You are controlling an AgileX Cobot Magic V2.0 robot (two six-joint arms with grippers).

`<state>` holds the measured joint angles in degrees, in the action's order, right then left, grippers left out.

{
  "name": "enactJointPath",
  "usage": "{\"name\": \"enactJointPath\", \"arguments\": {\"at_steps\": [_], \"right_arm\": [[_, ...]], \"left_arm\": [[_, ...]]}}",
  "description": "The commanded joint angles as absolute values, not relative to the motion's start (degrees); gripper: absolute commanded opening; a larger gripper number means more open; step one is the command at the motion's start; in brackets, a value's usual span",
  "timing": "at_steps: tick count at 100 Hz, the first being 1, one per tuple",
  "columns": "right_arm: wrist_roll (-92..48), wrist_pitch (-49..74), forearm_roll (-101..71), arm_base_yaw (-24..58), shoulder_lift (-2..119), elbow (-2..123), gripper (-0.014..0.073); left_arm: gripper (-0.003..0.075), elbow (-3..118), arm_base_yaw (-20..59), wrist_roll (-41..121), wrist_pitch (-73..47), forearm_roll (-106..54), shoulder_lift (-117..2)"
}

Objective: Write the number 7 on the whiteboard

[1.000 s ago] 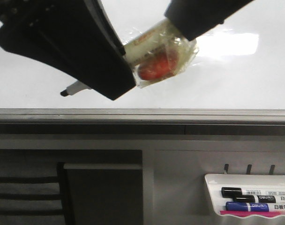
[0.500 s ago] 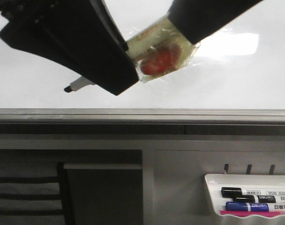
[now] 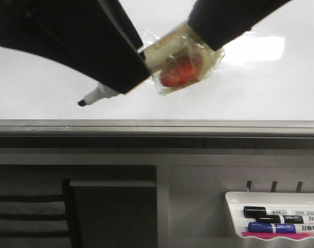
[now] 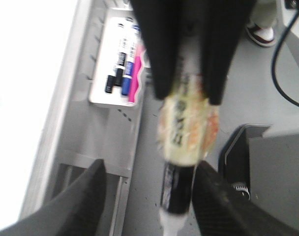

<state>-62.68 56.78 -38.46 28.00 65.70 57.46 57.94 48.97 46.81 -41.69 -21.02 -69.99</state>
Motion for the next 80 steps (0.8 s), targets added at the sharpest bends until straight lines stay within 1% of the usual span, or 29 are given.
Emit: {"name": "enactJointPath", "arguments": {"at_steps": [1, 14, 22, 27, 43, 59, 70, 80], "right_arm": [[-54.76, 54.32, -33.12, 27.91, 63.61, 60.50, -0.0051], [-39.45, 53.72, -20.60, 27.91, 62.64, 63.23, -0.0051], [-30.06, 51.02, -17.12, 27.52, 61.48, 63.55, -0.0051], [-26.70, 48.15, -16.23, 27.17, 60.53, 62.64, -0.0051], [-23.23, 35.40, -16.63, 27.11, 57.11, 56.10, -0.0053], [-23.23, 24.00, -21.22, 27.25, 57.47, 51.64, -0.0053], [-22.60, 22.70, -23.53, 27.36, 59.80, 52.09, -0.0053], [-20.68, 26.61, -24.01, 25.42, 64.11, 56.52, -0.0053]], "left_arm": [[0.0400, 59.89, 46.20, 43.54, -38.11, -22.17, -65.70], [0.0384, 59.73, 38.57, 39.09, -39.44, -22.19, -61.05], [0.0385, 59.10, 34.16, 38.12, -41.04, -22.19, -57.90], [0.0385, 57.92, 31.65, 37.42, -41.61, -22.19, -55.94], [0.0385, 50.87, 25.19, 36.58, -40.88, -22.19, -49.10], [0.0385, 46.34, 22.88, 36.58, -37.31, -22.19, -45.42], [0.0385, 46.00, 22.88, 36.58, -36.56, -22.51, -45.31], [0.0385, 46.00, 22.88, 36.58, -36.32, -22.74, -45.31]]}}
